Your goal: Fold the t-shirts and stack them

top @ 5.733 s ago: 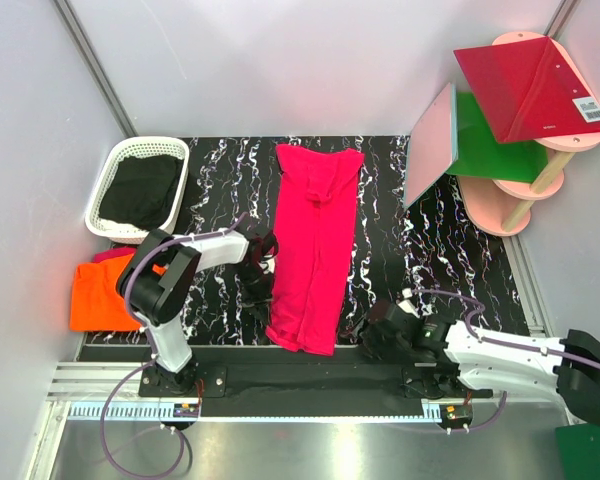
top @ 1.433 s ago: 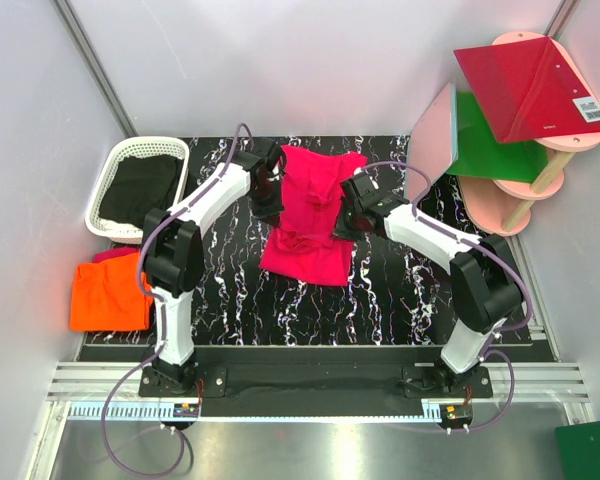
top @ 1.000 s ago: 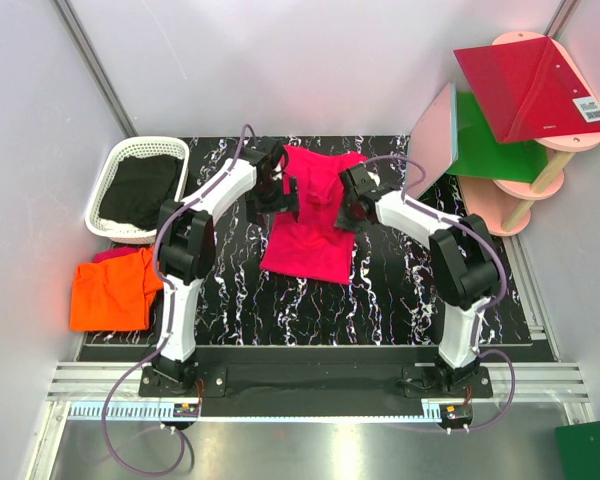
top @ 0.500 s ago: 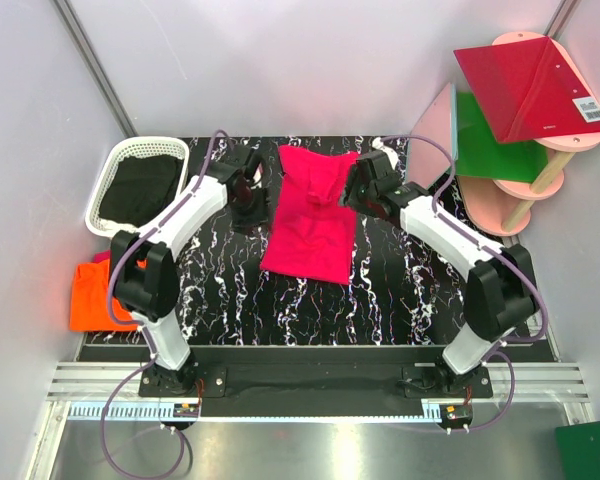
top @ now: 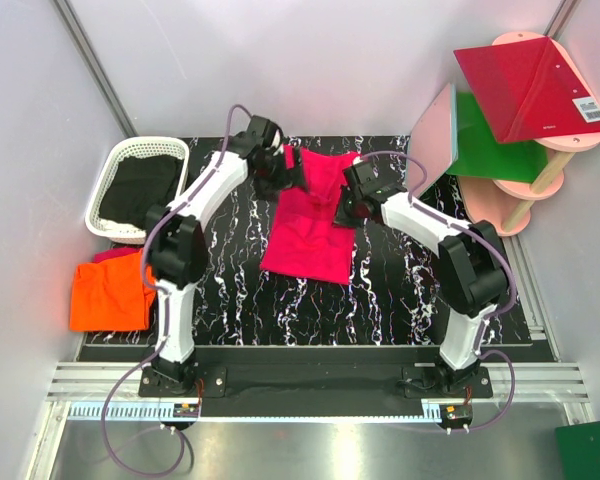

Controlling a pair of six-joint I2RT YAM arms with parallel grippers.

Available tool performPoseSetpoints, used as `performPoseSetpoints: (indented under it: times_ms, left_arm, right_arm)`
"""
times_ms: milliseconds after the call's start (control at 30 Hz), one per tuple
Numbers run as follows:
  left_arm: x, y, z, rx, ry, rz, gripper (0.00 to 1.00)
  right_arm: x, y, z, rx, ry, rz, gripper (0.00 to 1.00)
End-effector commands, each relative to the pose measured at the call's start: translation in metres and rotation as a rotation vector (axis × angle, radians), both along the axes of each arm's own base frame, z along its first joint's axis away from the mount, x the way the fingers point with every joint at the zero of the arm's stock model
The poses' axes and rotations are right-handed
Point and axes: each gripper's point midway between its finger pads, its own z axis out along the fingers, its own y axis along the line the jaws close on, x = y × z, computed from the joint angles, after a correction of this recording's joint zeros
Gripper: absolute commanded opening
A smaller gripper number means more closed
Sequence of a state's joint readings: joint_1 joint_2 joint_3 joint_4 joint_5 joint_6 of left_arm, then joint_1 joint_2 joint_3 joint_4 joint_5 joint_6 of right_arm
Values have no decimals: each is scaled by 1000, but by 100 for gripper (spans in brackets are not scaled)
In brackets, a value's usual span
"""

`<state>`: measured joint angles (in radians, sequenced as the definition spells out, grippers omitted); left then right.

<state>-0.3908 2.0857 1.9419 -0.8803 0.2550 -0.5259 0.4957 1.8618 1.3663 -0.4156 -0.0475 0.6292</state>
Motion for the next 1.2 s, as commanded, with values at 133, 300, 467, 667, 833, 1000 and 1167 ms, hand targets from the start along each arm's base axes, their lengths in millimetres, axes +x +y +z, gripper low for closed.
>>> performPoseSetpoints:
  times_ms: [133,300,467,667,833,1000,1167]
  left_arm:
    - [62,-61,-3,-319,18,8,89]
    - [95,-63,-24,-364,-20,81,78]
    - [123,-65,-23,-429,-82,142,97]
    - [149,-65,-17,-492,-143,197,99]
    - [158,-70,-34,-505,-123,205,94]
    - [159,-70,-45,-484,-123,207,93]
    - [155,-61,-50,-428,-133,210,92]
  right_arm:
    - [-10,-11,45,19,-77,19,0]
    - [-19,-14,46,15,-67,46,0]
    - [-27,-18,50,9,-70,67,0]
    - [-36,-25,43,-21,-51,92,0]
    - [-37,-33,43,-41,-46,89,0]
    - [-39,-37,40,-48,-32,87,0]
    - [-39,-39,36,-47,-21,77,0]
